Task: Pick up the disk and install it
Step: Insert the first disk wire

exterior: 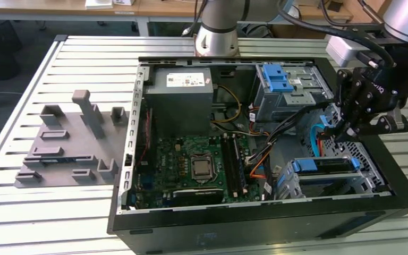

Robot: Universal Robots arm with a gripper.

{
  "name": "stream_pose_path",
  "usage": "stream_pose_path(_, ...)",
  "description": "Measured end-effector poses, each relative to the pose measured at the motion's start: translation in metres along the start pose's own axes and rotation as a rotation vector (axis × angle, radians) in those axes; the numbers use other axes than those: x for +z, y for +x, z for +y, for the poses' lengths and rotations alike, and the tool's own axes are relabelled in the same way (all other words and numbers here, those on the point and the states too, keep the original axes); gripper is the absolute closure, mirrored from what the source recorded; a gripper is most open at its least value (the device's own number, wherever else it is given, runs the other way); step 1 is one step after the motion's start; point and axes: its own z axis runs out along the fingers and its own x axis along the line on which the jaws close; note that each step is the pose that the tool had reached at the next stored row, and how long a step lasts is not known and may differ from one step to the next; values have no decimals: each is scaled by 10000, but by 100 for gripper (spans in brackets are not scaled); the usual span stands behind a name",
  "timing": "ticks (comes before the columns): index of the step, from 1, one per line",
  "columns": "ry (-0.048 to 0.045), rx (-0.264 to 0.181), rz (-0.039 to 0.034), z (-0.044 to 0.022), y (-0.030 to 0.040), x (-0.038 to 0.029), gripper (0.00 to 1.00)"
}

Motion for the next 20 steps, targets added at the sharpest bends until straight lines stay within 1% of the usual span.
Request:
stream_pose_path(1, 0, 0, 0, 0, 0, 1, 83)
stream_pose_path(6, 0, 1, -7, 0, 4, 10, 83)
stream_pose_path(12, -1, 23, -6, 5, 49, 33, 83)
stream_pose_path(14, -9, 147, -5, 13, 50, 38, 83)
stream_pose_path(17, -38, 486, -1, 15, 51, 41, 83)
stream_pose_path(18, -61, 526, -20, 16, 51, 42, 83)
stream_pose_path(20, -118, 548, -143, 15, 52, 44, 83)
